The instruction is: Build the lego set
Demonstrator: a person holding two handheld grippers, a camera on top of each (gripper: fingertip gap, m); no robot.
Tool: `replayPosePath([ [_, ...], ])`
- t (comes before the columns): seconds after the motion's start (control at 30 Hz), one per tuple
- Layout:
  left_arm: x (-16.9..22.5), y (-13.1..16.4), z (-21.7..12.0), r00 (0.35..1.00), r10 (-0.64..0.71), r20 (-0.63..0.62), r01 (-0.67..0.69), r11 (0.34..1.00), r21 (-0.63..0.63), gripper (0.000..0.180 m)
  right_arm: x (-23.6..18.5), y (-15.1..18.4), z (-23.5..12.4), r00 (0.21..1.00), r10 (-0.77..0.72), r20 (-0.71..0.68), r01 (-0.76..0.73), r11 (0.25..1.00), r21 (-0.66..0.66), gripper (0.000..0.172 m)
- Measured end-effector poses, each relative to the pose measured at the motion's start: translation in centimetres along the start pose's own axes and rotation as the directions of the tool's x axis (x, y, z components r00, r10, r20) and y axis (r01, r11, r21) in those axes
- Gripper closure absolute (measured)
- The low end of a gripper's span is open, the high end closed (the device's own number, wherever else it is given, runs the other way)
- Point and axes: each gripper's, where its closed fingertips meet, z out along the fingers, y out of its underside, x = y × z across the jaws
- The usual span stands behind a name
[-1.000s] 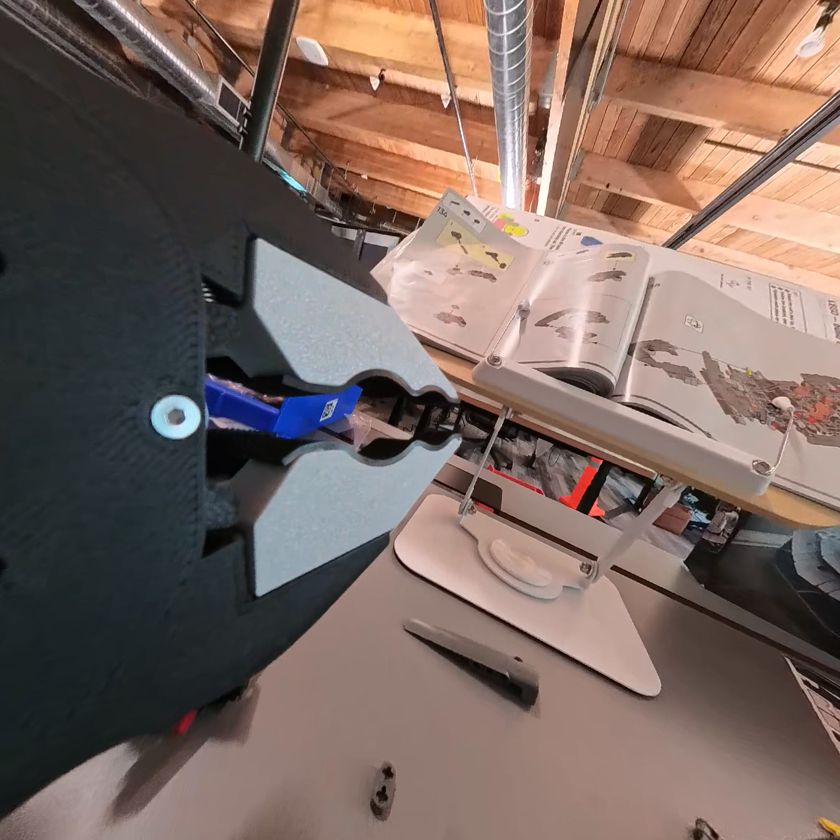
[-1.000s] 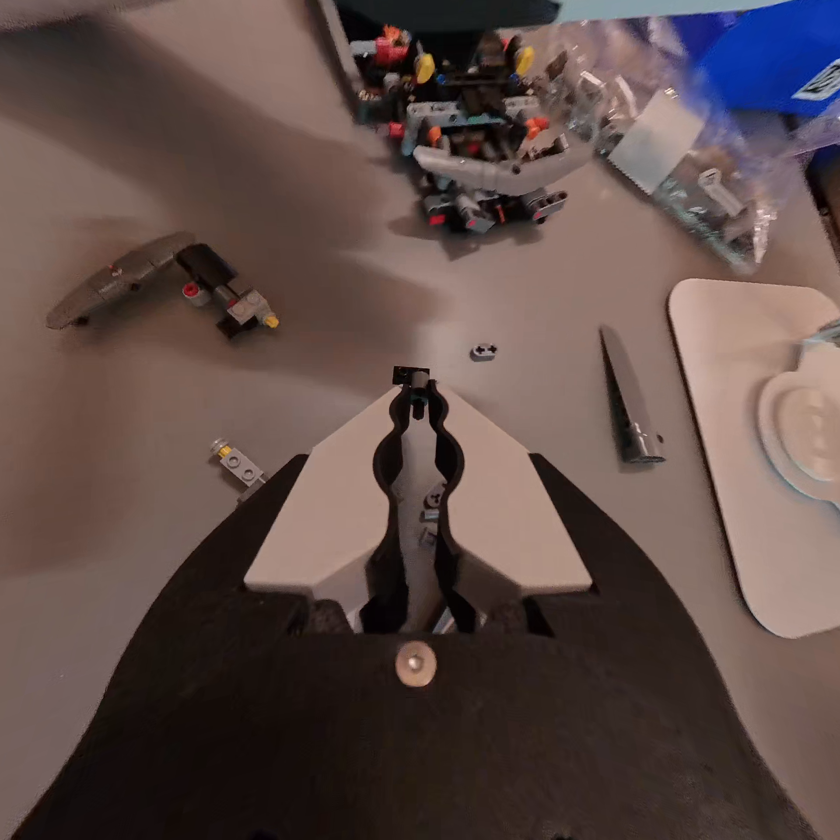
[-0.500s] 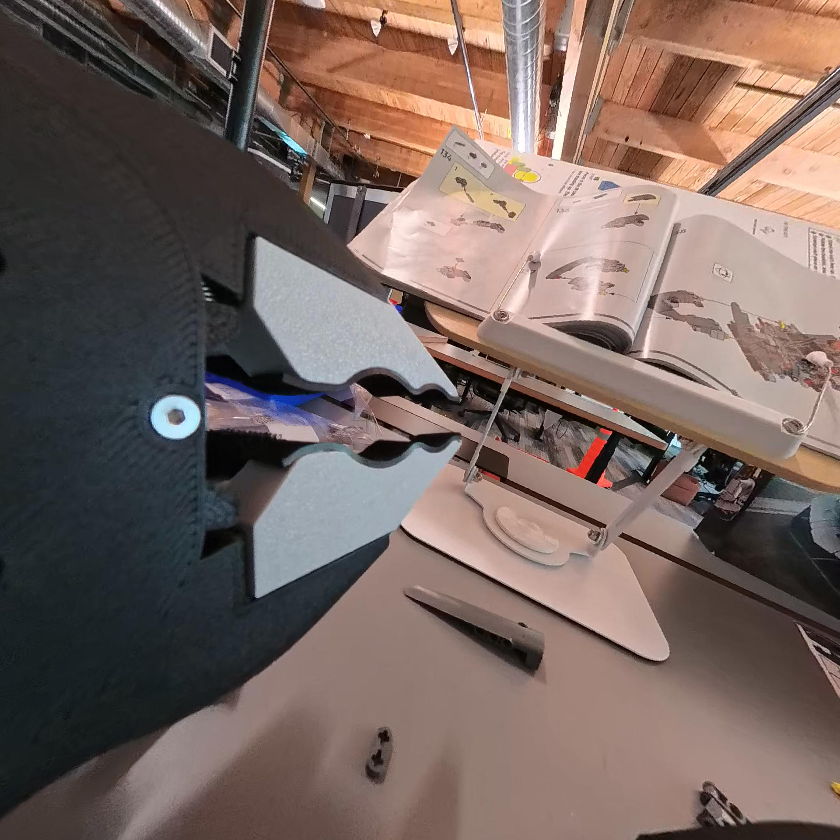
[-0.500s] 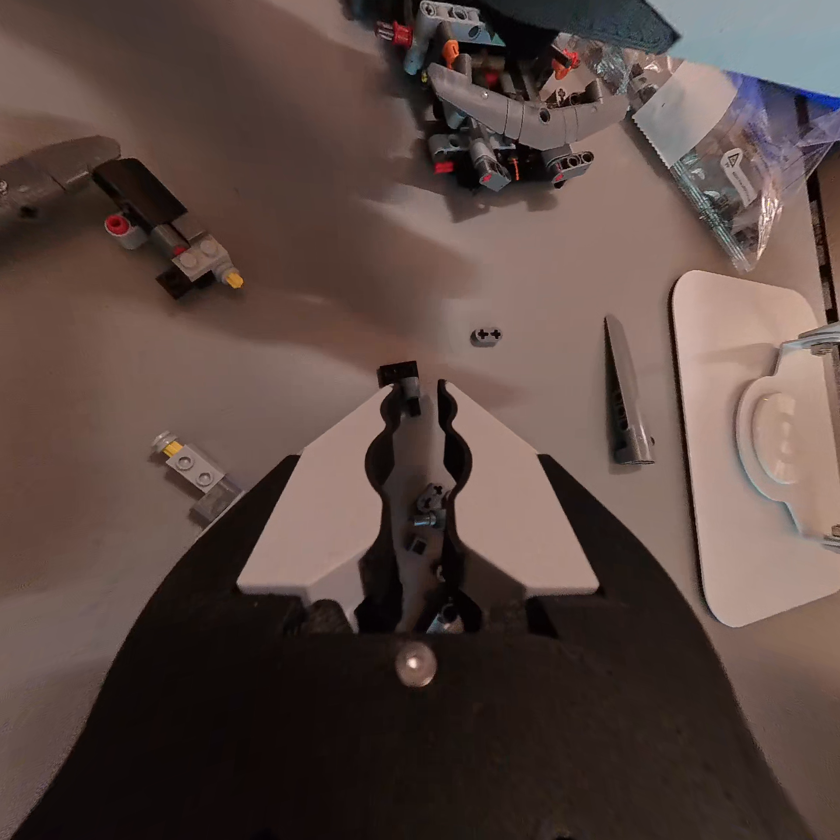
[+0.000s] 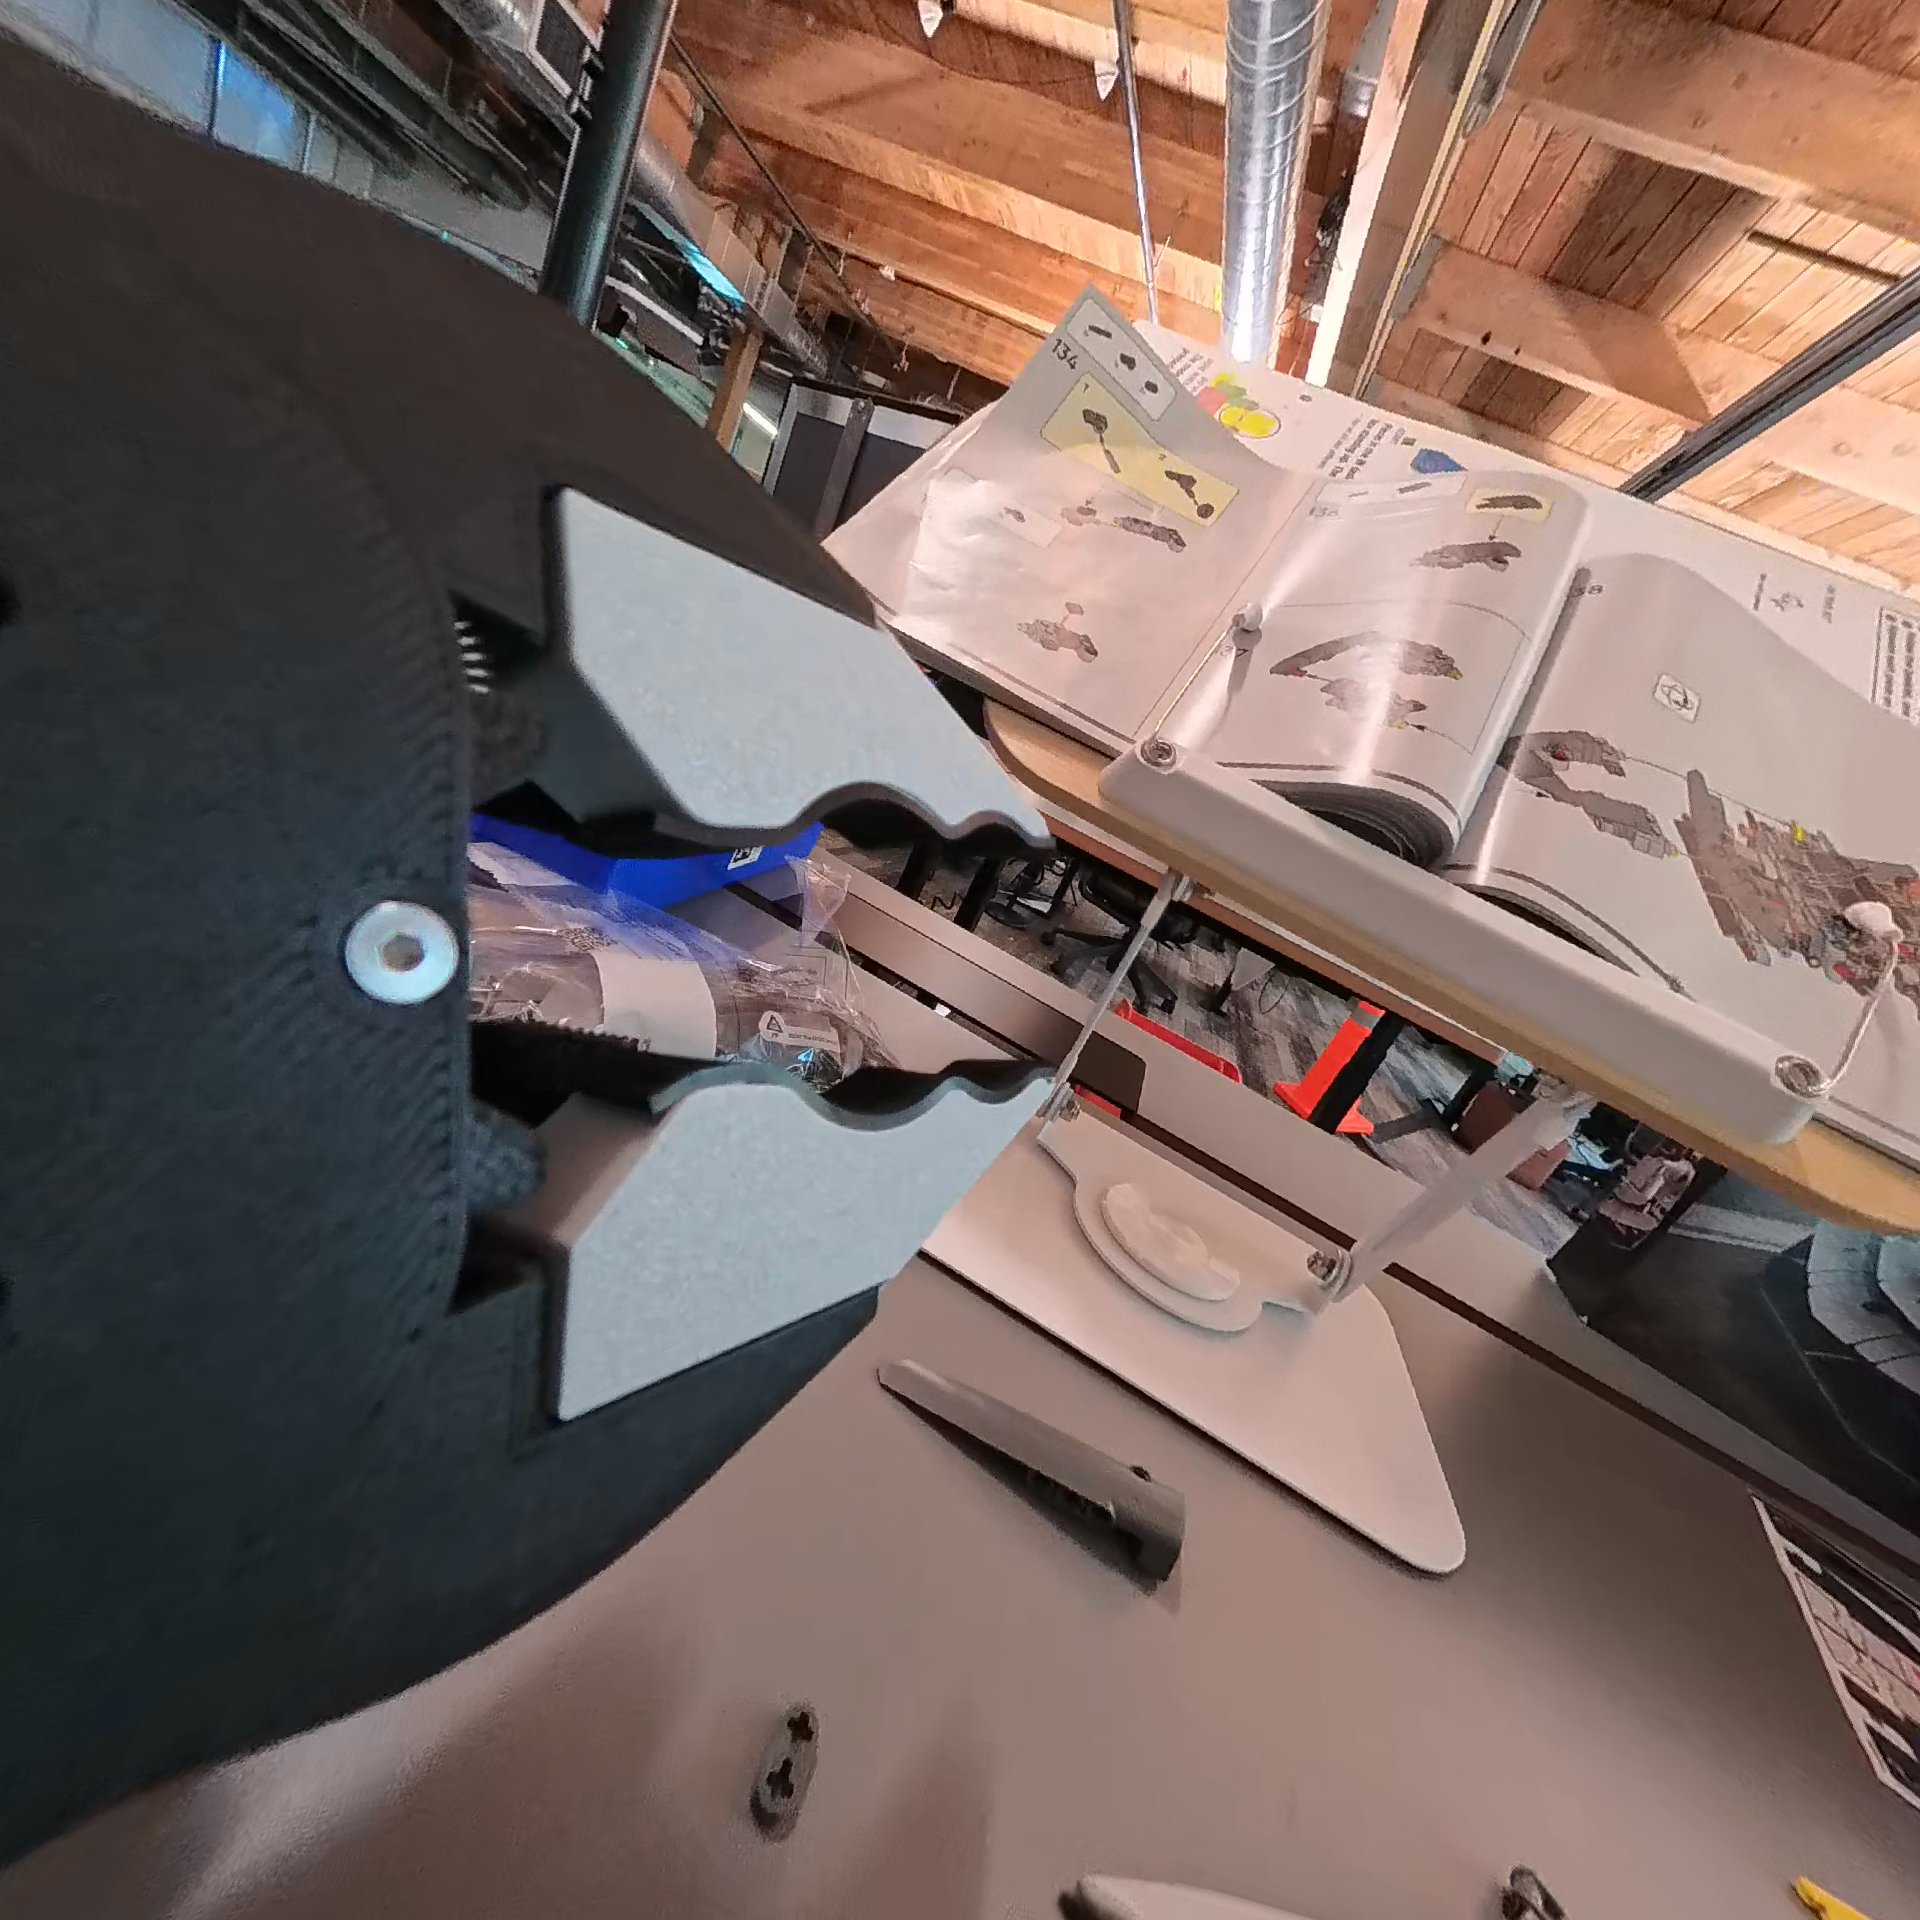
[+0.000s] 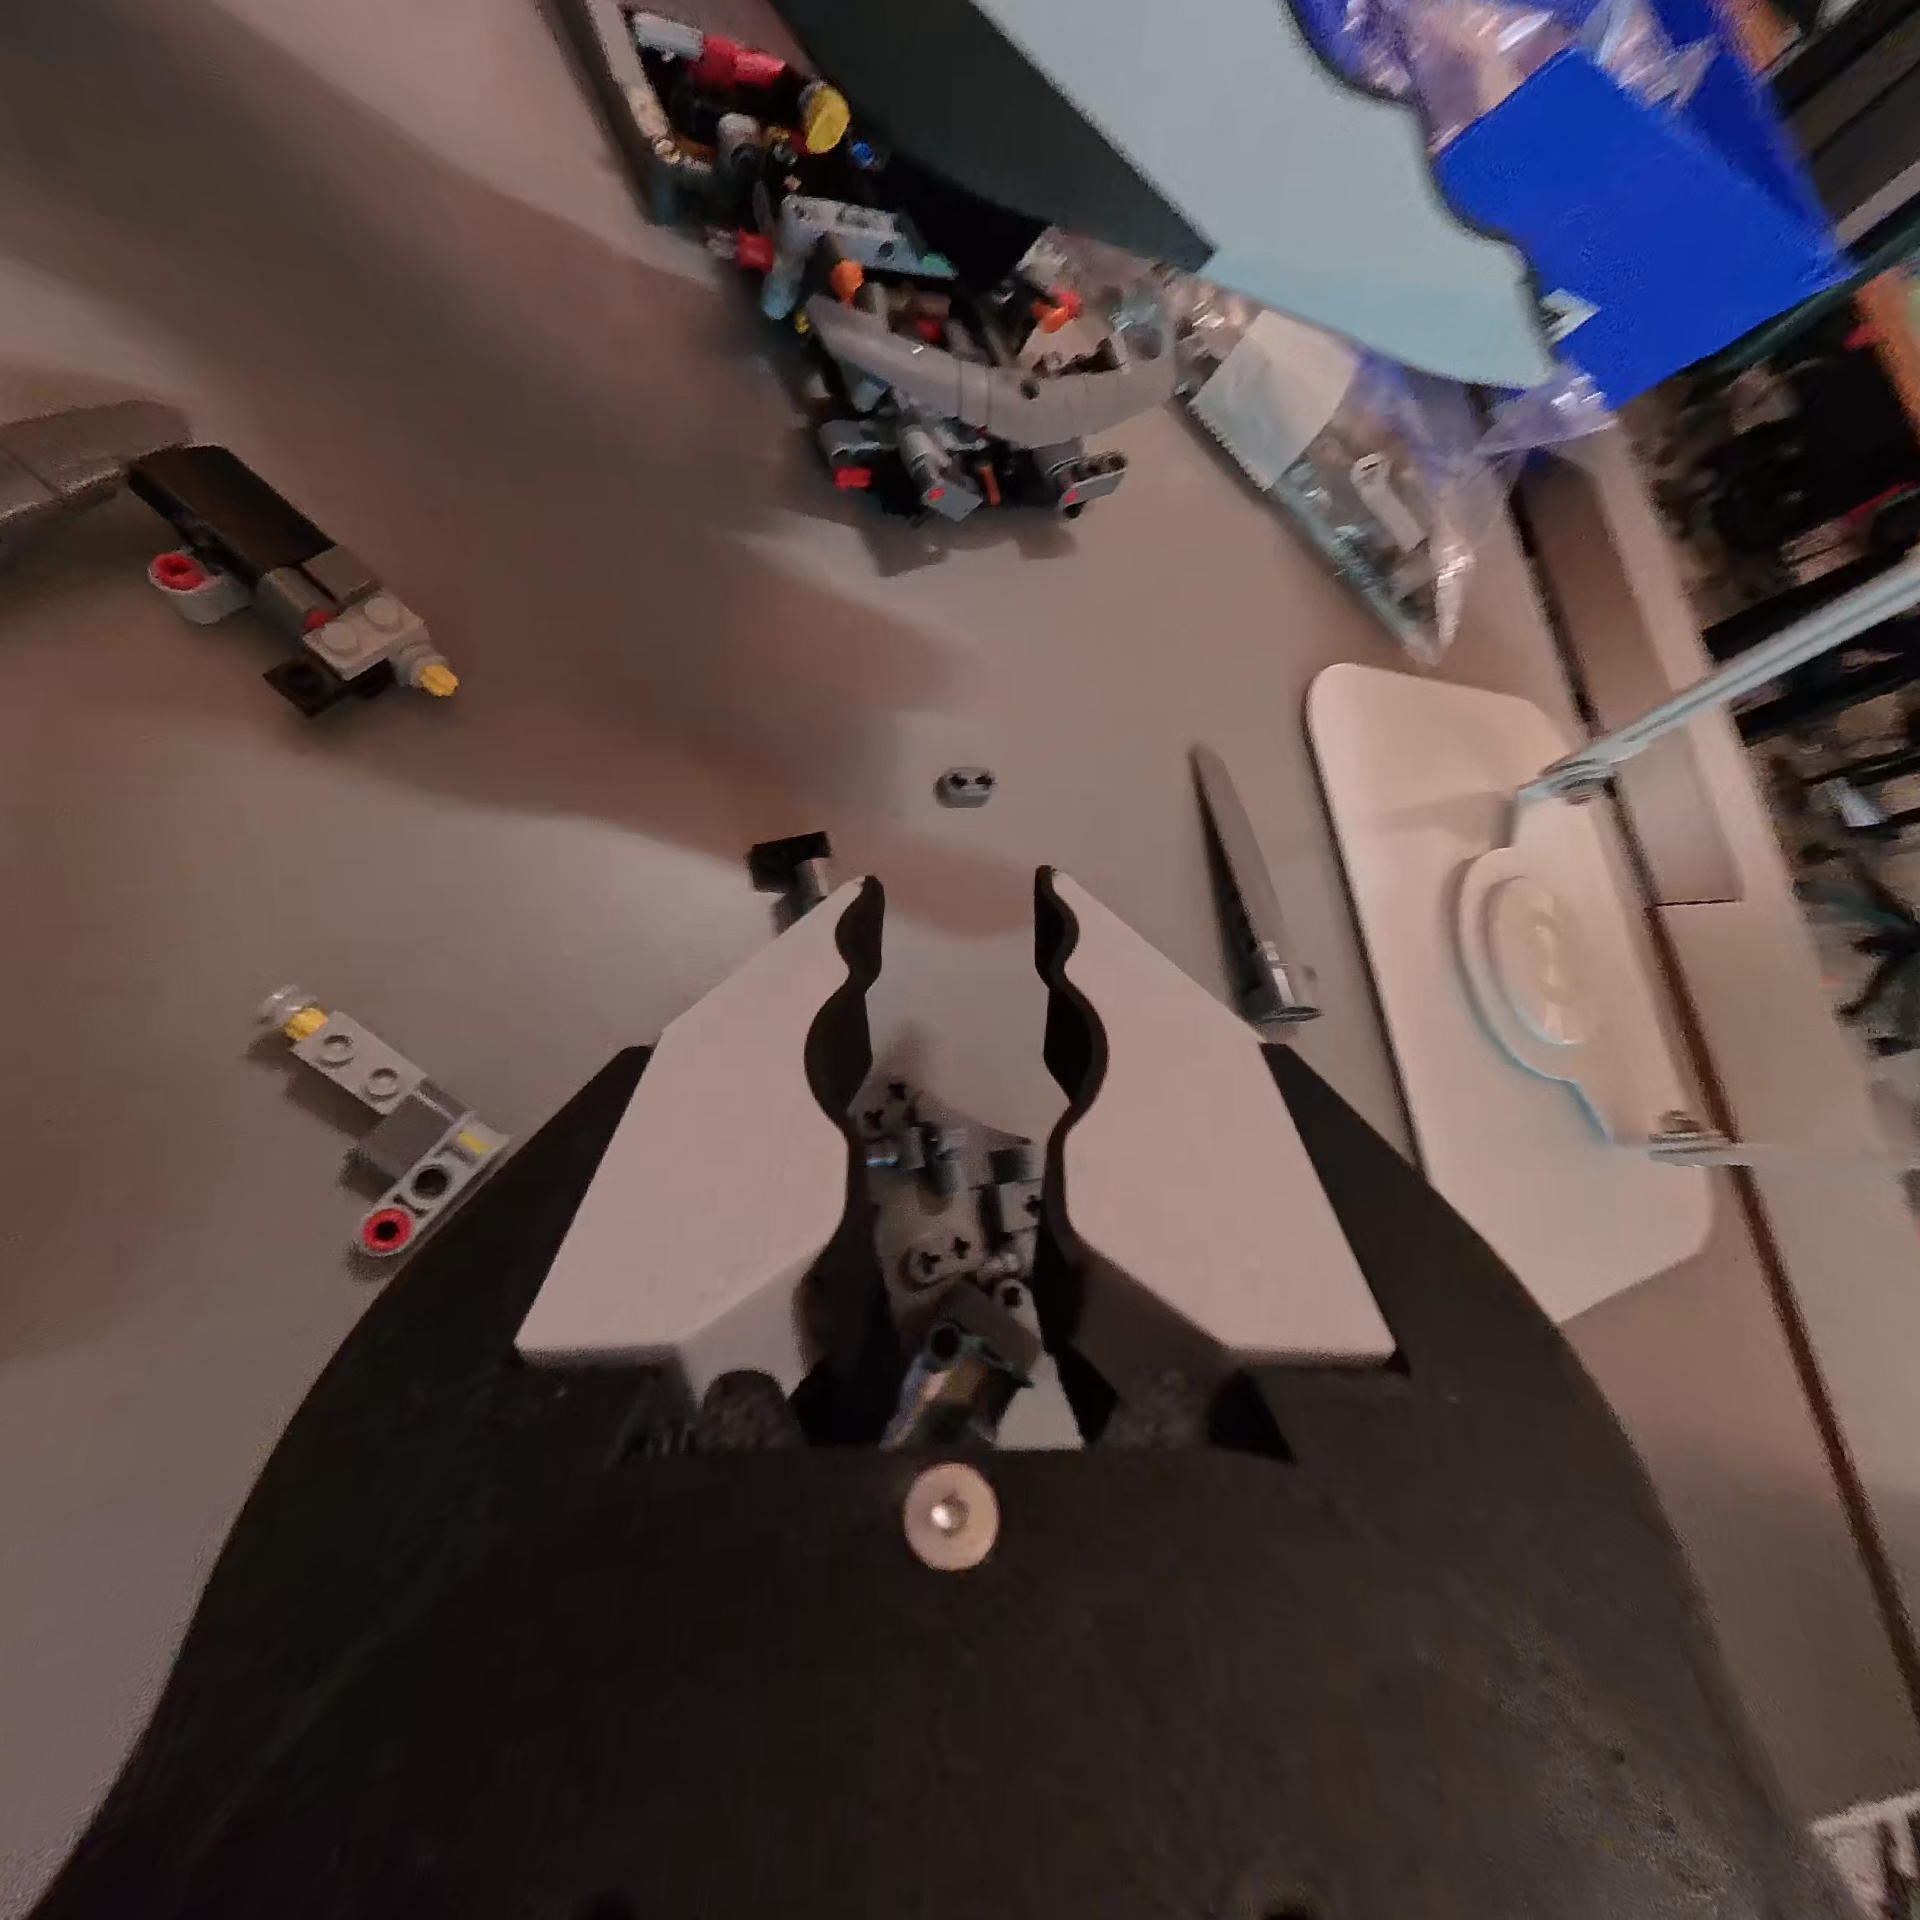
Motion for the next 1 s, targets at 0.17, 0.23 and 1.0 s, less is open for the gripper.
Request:
replayPosePath([
  [0.17,-0.6,0.0,-0.1,0.999,0.004,0.042,-0.005,1.0,0.019,0.151,2.2,-0.8,-1.4,0.99,-0.035,-0.139,0.047,0.995,0.087,0.169],
  [0.23,-1.1,0.3,-0.2,0.997,-0.001,0.071,-0.001,1.0,0.018,0.157,3.1,-1.2,-2.0,0.982,-0.026,-0.189,0.05,0.991,0.125,0.172],
  [1.0,-0.2,0.3,0.2,0.998,-0.048,0.045,0.047,0.999,0.022,0.133,8.8,-0.2,-6.7,0.887,0.013,-0.461,0.083,0.979,0.187,0.144],
])
